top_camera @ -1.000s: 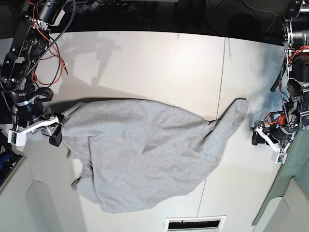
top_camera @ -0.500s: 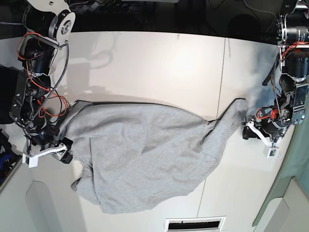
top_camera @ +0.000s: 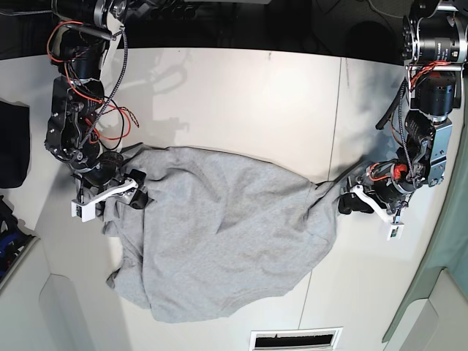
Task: Layout the t-shirt on the table in an organized manner, then fold the t-shirt properly
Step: 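Stretch the shirt taut between the grippers, moving them apart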
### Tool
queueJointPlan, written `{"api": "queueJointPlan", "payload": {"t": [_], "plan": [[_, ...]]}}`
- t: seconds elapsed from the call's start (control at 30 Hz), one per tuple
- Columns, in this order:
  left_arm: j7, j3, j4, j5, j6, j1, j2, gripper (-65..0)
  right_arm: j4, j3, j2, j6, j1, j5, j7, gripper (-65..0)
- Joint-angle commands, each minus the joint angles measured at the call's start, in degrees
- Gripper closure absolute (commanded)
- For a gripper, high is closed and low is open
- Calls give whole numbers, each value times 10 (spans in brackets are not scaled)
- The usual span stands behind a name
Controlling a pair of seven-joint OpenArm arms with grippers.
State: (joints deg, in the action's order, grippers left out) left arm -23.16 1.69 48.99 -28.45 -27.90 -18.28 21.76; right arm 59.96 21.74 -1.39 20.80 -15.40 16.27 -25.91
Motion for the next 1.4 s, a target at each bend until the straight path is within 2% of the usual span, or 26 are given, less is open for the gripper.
{"api": "queueJointPlan", "payload": {"t": [0.0,0.2,0.33,0.43,0.6,0.7,0.73,0.77,0.8,0.87,0.9,1.0,1.07,1.27,1.37], "plan": [[8,2,8,-19,-7,-16,8,-404,6,-1,2,9,-5,6,-5,-407],[6,2,8,-46,-24,-27,7,-404,6,-1,5,19,-3,7,-4,-405],[6,2,8,-5,-20,-35,-3,-404,6,-1,5,20,-1,6,-6,-405],[-2,2,8,-4,-14,-35,-13,-404,6,-1,5,20,-2,9,-6,-405],[3,2,8,58,53,-34,-30,-404,6,-1,5,22,-1,15,-16,-405],[12,1,8,71,63,-33,-34,-402,6,-1,5,21,0,15,-16,-404],[13,1,7,73,63,-33,-34,-380,6,-1,5,21,0,15,-18,-389],[13,1,7,75,63,-33,-35,-320,6,-1,5,21,0,15,-22,-353],[12,1,7,81,63,-33,-35,-224,6,-1,5,21,0,15,-28,-294],[10,1,8,94,63,-33,-35,-4,6,-1,5,21,0,15,-39,-121],[8,1,8,97,63,-33,-34,0,6,-1,4,21,0,15,-40,-17],[-4,2,8,87,63,-38,-16,0,19,-1,-3,40,0,20,-43,0],[-10,2,14,66,63,-38,9,0,48,1,-13,54,0,34,-50,0],[-60,17,22,27,61,-36,95,0,199,20,-47,54,0,40,-112,0],[-95,18,22,-3,27,-36,127,0,269,23,-73,54,0,67,-130,0]]}}
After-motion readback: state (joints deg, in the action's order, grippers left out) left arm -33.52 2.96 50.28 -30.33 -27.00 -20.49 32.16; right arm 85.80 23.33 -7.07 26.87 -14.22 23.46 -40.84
